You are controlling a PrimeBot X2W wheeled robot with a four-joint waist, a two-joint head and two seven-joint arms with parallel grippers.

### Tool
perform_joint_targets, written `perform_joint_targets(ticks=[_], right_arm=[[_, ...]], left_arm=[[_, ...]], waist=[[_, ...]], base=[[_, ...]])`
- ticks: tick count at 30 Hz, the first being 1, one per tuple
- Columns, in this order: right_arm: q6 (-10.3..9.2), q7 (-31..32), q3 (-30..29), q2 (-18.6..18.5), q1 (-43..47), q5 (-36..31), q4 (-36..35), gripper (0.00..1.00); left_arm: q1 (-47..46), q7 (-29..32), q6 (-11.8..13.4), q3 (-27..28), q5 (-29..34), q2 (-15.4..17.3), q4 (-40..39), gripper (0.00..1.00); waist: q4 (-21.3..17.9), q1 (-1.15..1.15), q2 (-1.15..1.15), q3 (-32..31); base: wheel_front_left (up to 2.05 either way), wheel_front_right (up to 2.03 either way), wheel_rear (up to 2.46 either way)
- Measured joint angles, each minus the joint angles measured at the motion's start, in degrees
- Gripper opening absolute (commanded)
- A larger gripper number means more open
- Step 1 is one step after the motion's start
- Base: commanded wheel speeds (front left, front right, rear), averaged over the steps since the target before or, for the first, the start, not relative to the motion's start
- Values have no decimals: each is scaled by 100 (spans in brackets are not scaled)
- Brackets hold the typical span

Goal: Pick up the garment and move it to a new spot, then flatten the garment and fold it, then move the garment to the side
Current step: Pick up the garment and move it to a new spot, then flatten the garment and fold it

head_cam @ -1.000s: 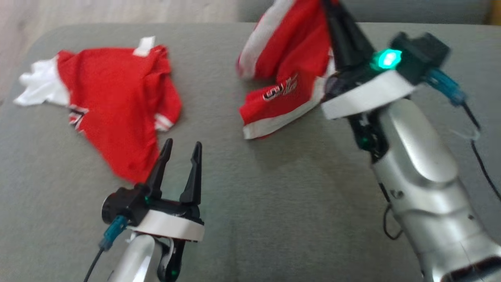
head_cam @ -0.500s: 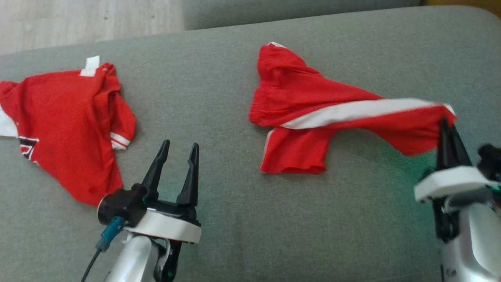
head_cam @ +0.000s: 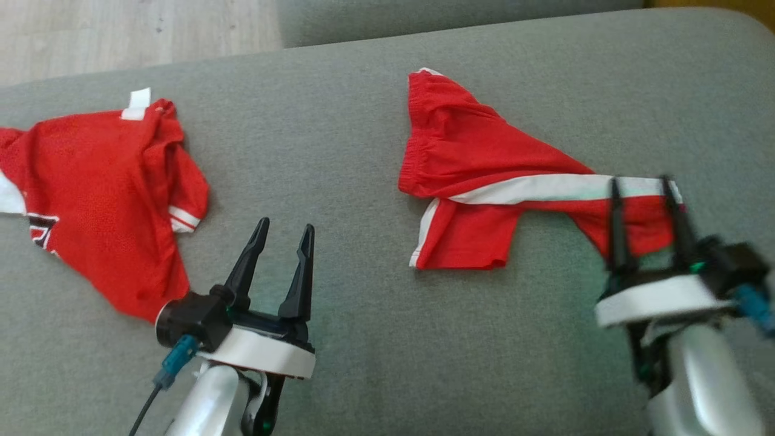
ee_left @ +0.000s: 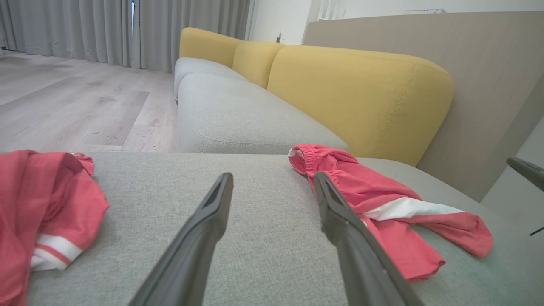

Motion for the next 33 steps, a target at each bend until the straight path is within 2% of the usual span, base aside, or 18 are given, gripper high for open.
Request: perform_joint_targets(ticks=[3,8,13,19,20,24,27,32,33], right_arm=[[0,-24,407,1,328,29,-49,100],[0,-45,643,2,576,27,-46,100],[0,-38,978,-3,286,-336,-26,100],[0,449,1373,-11,-560,-1074,605,100],[0,449,1373,-11,-560,-1074,605,100],[0,765,1399,-14,-1079,-1604,1314,100],[0,967,1251,-68,-1337,-2243,1794,100],[0,951,803,-82,-1611,-2809,2246,100],[0,923,721,-78,-1649,-2818,2309,70]], left_arm=[[0,0,0,-22,1,-5,-22,100],[7,0,0,-134,0,-29,-30,100],[12,0,0,-153,-1,-53,-27,100],[-7,0,0,-291,-59,-79,5,100],[-7,0,0,-291,-59,-79,5,100],[-39,0,0,-344,-131,-134,44,100],[-80,0,0,-345,-154,-155,81,100],[-118,0,0,-346,-154,-171,132,100],[-117,0,0,-344,-154,-172,133,100]], waist=[[88,0,0,-32],[306,0,0,-65],[578,0,0,-27],[989,1,0,129],[989,1,0,129],[1296,1,0,255],[1500,1,0,338],[1710,1,0,467],[1727,1,0,484]], base=[[0,0,0],[0,0,0],[0,0,0],[0,0,0],[0,0,0],[0,0,0],[0,0,0],[0,0,0],[0,0,0]])
